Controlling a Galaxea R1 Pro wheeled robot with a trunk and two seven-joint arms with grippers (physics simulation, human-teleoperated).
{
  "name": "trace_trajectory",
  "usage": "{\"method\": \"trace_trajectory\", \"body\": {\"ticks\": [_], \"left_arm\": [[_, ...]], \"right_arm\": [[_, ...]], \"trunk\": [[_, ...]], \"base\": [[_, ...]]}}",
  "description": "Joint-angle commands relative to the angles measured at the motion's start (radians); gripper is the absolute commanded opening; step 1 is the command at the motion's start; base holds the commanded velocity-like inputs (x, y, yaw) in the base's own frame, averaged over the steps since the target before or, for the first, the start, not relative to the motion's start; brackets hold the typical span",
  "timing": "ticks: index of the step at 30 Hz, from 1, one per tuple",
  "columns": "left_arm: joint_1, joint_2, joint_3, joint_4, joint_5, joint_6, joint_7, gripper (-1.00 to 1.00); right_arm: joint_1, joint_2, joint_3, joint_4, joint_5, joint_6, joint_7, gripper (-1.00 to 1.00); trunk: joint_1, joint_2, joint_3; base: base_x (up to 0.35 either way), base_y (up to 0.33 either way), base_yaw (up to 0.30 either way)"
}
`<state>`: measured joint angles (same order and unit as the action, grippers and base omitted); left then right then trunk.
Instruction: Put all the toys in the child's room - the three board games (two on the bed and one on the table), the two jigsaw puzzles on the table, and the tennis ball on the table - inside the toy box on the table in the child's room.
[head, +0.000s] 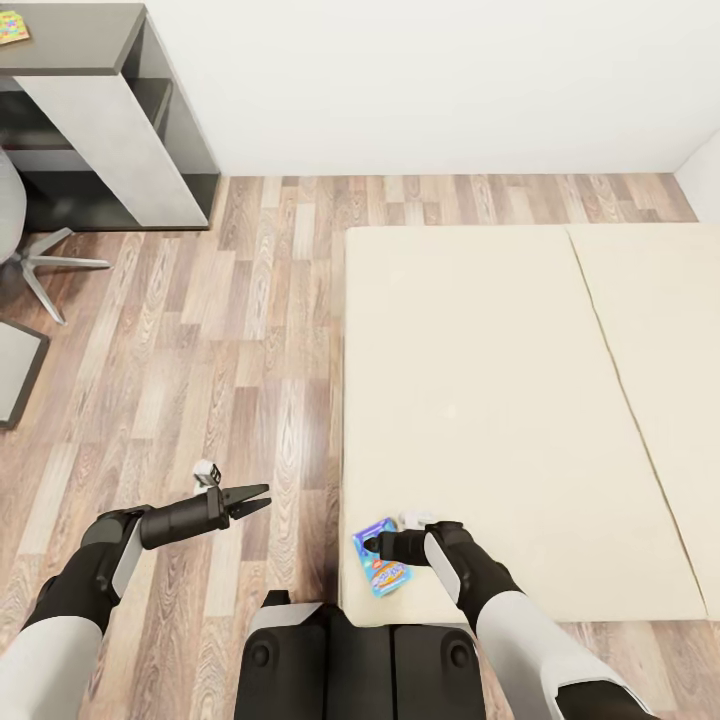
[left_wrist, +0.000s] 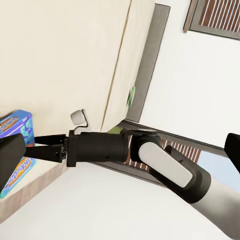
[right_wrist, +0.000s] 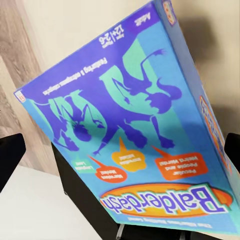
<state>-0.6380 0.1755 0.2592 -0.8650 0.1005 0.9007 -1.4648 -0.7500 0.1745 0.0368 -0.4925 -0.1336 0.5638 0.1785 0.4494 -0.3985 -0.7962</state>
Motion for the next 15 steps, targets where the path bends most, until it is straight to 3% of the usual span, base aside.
{"method": "trace_trajectory", "body": {"ticks": [1, 15], "left_arm": [[0.000, 0.000, 0.000, 0.000, 0.001, 0.011, -0.003, 1.00], [0.000, 0.005, 0.000, 0.000, 0.002, 0.011, -0.005, 1.00]], "right_arm": [[0.000, 0.000, 0.002, -0.001, -0.008, 0.005, -0.003, 1.00], [0.000, 0.000, 0.002, -0.001, -0.010, 0.001, 0.000, 1.00]], "trunk": [[0.001, -0.001, -0.001], [0.001, -0.001, -0.001]], "base": [[0.000, 0.030, 0.000], [0.000, 0.005, 0.000]]}}
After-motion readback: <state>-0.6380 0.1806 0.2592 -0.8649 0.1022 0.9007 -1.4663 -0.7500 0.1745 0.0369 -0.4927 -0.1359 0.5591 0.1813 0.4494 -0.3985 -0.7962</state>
